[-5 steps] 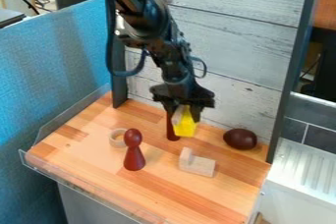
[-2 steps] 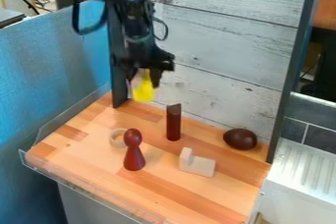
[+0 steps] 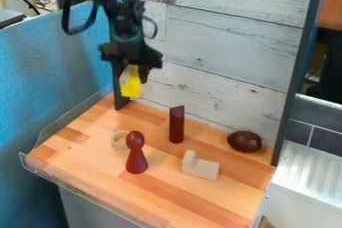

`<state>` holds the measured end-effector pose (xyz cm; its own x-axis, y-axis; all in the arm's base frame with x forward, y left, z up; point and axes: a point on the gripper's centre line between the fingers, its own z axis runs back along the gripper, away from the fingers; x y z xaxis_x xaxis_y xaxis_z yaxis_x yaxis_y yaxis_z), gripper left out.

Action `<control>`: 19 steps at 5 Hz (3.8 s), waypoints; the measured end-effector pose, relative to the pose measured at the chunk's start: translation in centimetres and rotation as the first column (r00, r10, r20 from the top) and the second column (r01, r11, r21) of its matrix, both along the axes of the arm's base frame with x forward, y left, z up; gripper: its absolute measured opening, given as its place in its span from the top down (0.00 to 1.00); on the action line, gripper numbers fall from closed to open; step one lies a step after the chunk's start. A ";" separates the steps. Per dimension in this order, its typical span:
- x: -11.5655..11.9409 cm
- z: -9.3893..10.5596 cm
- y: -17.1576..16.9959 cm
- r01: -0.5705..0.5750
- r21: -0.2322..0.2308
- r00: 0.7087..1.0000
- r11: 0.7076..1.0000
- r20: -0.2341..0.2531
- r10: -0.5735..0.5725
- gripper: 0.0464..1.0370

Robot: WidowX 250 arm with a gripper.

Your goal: Move the yellow triangle to the right side top of block

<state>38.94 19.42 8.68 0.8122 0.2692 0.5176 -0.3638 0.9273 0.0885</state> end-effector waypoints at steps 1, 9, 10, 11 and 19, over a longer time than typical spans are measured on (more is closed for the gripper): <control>-0.1 -2.0 0.6 0.027 0.032 0.999 0.999 0.042 -0.028 0.48; -1.4 -9.9 0.4 0.047 -0.040 0.978 0.998 -0.199 -0.055 0.48; -1.2 -8.8 1.0 0.048 -0.106 0.979 0.993 -0.194 -0.068 0.48; -0.7 -8.1 1.1 0.058 -0.119 0.979 0.991 -0.187 -0.079 0.48; -1.6 -10.0 2.1 0.066 -0.129 0.980 0.989 -0.176 -0.088 0.34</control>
